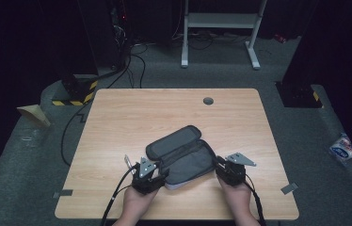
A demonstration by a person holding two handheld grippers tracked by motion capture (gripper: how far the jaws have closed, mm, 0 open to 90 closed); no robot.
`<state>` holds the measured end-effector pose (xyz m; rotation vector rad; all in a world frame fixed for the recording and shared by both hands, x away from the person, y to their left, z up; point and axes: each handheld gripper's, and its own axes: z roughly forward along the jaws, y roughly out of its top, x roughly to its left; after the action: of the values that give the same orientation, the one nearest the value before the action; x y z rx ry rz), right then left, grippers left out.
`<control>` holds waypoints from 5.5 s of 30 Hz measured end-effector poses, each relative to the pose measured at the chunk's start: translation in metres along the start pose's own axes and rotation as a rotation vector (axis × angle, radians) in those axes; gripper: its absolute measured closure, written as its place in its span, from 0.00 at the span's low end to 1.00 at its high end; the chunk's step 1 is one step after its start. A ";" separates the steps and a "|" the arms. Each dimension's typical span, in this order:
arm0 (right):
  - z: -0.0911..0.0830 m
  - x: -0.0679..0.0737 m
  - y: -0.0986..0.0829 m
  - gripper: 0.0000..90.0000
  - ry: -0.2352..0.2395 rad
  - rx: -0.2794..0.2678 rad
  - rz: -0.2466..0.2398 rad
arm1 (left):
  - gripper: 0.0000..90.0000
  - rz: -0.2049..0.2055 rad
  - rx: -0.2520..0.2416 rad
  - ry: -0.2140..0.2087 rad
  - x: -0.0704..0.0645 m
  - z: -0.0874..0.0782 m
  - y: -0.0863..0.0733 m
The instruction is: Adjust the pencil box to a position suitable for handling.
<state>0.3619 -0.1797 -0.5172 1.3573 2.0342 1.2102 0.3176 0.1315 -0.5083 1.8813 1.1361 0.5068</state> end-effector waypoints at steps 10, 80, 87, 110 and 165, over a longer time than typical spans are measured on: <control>-0.009 -0.004 -0.003 0.77 -0.001 -0.002 -0.016 | 0.46 -0.003 0.023 0.021 -0.014 -0.009 -0.004; 0.049 0.007 0.044 0.80 0.013 0.073 -0.038 | 0.62 -0.103 0.098 0.121 0.026 0.018 0.017; 0.037 0.011 0.031 0.79 0.030 0.060 -0.038 | 0.74 -0.079 0.142 0.130 0.035 0.029 0.029; 0.040 0.010 0.030 0.74 0.022 0.056 0.007 | 0.73 -0.087 0.168 0.167 0.052 0.058 0.054; -0.042 -0.048 -0.024 0.56 -0.176 0.091 -0.128 | 0.55 -0.213 0.085 0.149 0.084 -0.044 -0.020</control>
<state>0.3398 -0.2440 -0.5202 1.3031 2.0378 0.9202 0.3192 0.2285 -0.5083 1.7909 1.4581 0.4906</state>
